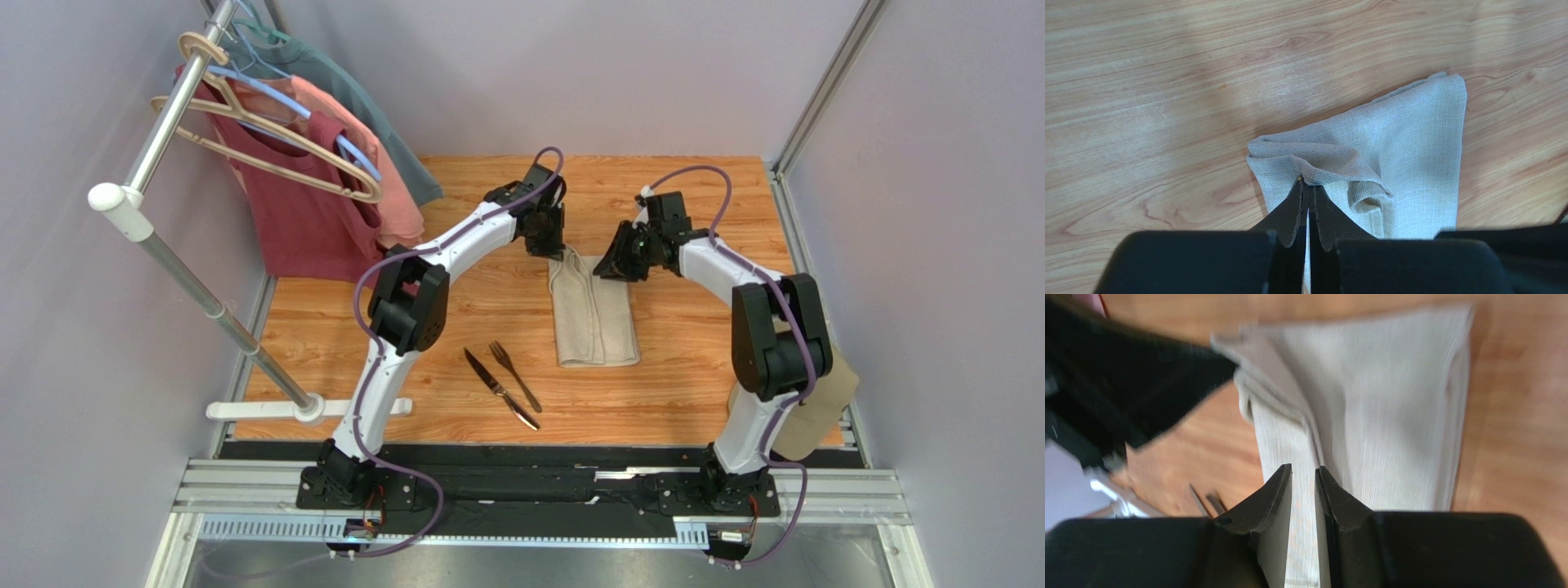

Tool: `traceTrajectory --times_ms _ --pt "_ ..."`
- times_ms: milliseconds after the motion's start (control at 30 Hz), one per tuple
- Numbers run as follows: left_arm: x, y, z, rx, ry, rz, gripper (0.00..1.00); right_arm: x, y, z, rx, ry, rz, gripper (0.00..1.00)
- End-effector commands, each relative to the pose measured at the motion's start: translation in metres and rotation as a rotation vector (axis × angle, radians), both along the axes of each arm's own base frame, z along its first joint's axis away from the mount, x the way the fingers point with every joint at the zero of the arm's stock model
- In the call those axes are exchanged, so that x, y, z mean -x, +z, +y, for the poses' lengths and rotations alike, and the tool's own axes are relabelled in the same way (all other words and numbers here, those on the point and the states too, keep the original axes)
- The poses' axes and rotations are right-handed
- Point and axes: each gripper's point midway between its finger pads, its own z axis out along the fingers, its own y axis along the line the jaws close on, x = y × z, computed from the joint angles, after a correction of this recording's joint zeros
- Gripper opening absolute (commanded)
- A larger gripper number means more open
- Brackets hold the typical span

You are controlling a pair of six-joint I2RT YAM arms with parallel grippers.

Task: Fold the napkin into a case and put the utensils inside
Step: Smooth out the 2/3-rectangle-folded napkin at the center of the board.

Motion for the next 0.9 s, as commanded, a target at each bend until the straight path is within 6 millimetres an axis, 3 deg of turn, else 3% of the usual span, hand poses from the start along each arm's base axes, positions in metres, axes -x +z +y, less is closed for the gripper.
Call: traceTrajectory --times_ms 0,33,100,133,233,467,667,867 --pt "-0.005 0.007 -0.011 0.037 0.014 -0.016 0.0 -0.042 -0.003 -0.003 0.017 -0.06 -0.023 0.18" --pt "-0.004 0.006 -0.012 0.035 0.012 -0.015 0.0 -0.047 -0.014 -0.003 0.028 -0.064 -0.006 0.13" --pt "-0.004 0.006 -0.013 0.032 0.017 -0.012 0.0 -0.062 -0.01 -0.001 0.028 -0.065 -0.035 0.03" --pt "-0.002 0.004 -0.015 0.033 0.012 -0.007 0.0 -0.064 -0.025 0.0 0.039 -0.062 -0.002 0.01" --pt "-0.001 0.002 -0.018 0.039 0.012 0.002 0.0 -0.073 -0.032 0.004 0.03 -0.056 0.003 0.0" --pt "-0.002 0.001 -0.028 0.069 0.018 0.0 0.0 -0.067 -0.063 -0.001 0.063 -0.059 0.049 0.0" --pt "-0.003 0.003 -0.04 0.11 0.012 -0.021 0.06 -0.067 -0.063 0.0 0.059 -0.049 0.049 0.0" --pt "-0.001 0.01 -0.051 0.171 -0.013 -0.047 0.21 -0.069 -0.056 0.003 0.052 -0.039 0.041 0.0"
